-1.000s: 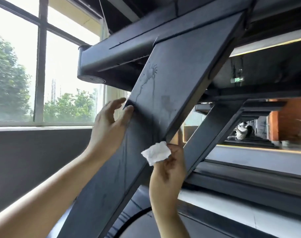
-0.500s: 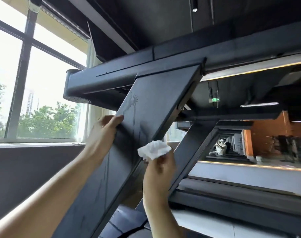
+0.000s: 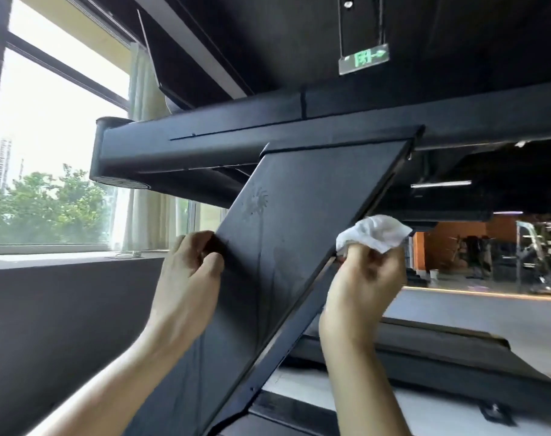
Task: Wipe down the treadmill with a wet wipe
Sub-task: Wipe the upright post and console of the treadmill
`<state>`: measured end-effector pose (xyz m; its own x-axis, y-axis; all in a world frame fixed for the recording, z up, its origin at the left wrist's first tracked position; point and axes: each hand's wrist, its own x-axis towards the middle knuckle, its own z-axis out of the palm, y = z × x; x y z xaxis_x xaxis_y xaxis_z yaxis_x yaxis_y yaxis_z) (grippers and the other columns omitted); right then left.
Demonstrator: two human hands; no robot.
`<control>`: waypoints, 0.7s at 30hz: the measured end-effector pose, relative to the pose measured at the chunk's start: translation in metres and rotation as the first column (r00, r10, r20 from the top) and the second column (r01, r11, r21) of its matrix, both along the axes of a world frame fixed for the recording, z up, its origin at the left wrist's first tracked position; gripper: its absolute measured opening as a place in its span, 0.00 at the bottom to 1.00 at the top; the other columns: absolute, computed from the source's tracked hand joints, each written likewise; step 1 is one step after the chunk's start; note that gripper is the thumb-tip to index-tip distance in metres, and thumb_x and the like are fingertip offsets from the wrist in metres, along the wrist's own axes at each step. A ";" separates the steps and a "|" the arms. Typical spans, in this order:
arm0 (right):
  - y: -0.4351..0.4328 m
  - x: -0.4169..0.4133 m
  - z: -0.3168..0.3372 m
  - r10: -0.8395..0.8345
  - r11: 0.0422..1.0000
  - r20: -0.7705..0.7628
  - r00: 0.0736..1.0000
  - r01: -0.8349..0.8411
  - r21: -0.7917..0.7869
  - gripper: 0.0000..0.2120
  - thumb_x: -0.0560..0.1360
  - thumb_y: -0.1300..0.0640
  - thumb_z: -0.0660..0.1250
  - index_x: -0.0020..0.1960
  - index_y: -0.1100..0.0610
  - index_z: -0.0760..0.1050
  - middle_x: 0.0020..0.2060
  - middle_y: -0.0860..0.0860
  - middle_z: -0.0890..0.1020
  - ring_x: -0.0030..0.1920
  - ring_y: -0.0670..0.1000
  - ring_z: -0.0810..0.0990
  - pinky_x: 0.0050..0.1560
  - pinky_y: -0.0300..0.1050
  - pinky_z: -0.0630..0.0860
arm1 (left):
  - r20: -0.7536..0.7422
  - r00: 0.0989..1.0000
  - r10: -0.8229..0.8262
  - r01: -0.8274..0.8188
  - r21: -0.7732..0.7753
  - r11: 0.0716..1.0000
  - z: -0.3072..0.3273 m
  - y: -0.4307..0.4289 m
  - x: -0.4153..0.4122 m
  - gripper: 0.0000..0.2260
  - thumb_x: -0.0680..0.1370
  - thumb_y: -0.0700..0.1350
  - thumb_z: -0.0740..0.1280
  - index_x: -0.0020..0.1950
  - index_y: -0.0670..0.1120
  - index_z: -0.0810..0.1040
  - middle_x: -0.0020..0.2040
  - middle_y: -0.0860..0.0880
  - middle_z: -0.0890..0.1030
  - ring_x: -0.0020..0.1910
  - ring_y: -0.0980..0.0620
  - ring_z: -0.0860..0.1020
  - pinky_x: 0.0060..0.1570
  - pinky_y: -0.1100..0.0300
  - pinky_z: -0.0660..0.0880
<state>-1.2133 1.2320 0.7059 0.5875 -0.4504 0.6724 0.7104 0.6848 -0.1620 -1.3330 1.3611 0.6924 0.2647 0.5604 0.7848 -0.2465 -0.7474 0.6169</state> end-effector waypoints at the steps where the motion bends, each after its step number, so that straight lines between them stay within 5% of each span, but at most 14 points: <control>1: -0.005 0.004 0.012 -0.019 1.000 -0.045 0.999 0.020 0.009 0.06 0.75 0.71 0.58 0.47 0.66 0.73 0.38 0.61 0.77 0.36 0.51 0.75 0.40 0.42 0.73 | -0.014 1.000 -0.005 0.005 0.008 1.000 0.001 0.003 0.000 0.12 0.68 0.49 0.58 0.48 0.60 0.76 0.51 0.58 0.77 0.54 0.54 0.76 0.50 0.58 0.70; 5: -0.031 0.036 0.056 0.026 1.000 -0.315 0.949 -0.028 -0.002 0.15 0.73 0.65 0.59 0.37 0.51 0.81 0.32 0.41 0.80 0.35 0.44 0.75 0.40 0.43 0.70 | -0.108 0.994 0.018 -0.012 0.052 0.999 0.004 0.005 -0.009 0.13 0.70 0.48 0.60 0.51 0.60 0.75 0.51 0.62 0.76 0.57 0.50 0.76 0.56 0.48 0.73; 8: -0.031 0.025 0.058 0.111 0.982 -0.450 0.886 -0.167 -0.087 0.25 0.76 0.69 0.58 0.36 0.44 0.84 0.35 0.39 0.83 0.42 0.46 0.79 0.47 0.44 0.74 | -0.215 0.976 0.035 -0.029 0.031 0.999 0.022 0.001 -0.017 0.12 0.70 0.48 0.60 0.52 0.57 0.75 0.51 0.60 0.77 0.54 0.51 0.76 0.53 0.50 0.72; 11: -0.039 -0.004 0.049 -0.056 0.968 -0.470 0.881 -0.067 -0.241 0.21 0.73 0.72 0.58 0.45 0.50 0.83 0.38 0.39 0.83 0.40 0.41 0.79 0.45 0.35 0.74 | -0.337 0.940 0.051 -0.056 -0.004 0.998 0.041 -0.003 -0.025 0.12 0.70 0.49 0.61 0.52 0.55 0.75 0.50 0.58 0.78 0.52 0.53 0.77 0.51 0.51 0.73; 13: -0.056 -0.018 0.066 -0.092 0.971 -0.461 0.883 -0.023 -0.237 0.19 0.72 0.68 0.59 0.41 0.46 0.81 0.32 0.40 0.79 0.35 0.43 0.73 0.39 0.36 0.70 | -0.397 0.917 0.045 -0.061 -0.028 0.998 0.054 -0.005 -0.030 0.11 0.70 0.50 0.61 0.51 0.54 0.76 0.50 0.58 0.78 0.50 0.53 0.78 0.51 0.51 0.74; 16: -0.072 -0.023 0.097 -0.023 0.979 -0.541 0.841 -0.090 -0.181 0.14 0.73 0.71 0.58 0.38 0.54 0.70 0.28 0.44 0.72 0.30 0.47 0.67 0.33 0.40 0.66 | -0.498 0.867 0.029 -0.080 -0.081 0.993 0.069 -0.004 -0.035 0.12 0.70 0.51 0.61 0.52 0.53 0.76 0.51 0.58 0.79 0.51 0.53 0.79 0.54 0.48 0.76; 21: -0.084 -0.037 0.104 -0.073 0.901 -0.575 0.815 -0.193 -0.389 0.06 0.71 0.70 0.56 0.37 0.64 0.61 0.27 0.49 0.68 0.30 0.52 0.65 0.33 0.42 0.65 | -0.567 0.824 -0.014 -0.086 -0.149 0.985 0.086 -0.014 -0.039 0.12 0.69 0.49 0.63 0.51 0.51 0.76 0.51 0.55 0.79 0.53 0.49 0.79 0.55 0.45 0.76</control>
<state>-1.2507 1.1479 0.8098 0.9332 -0.1609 0.3214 0.3580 0.4957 -0.7913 -1.3718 1.3473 0.7783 0.6096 0.6830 0.4024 0.2071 -0.6272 0.7508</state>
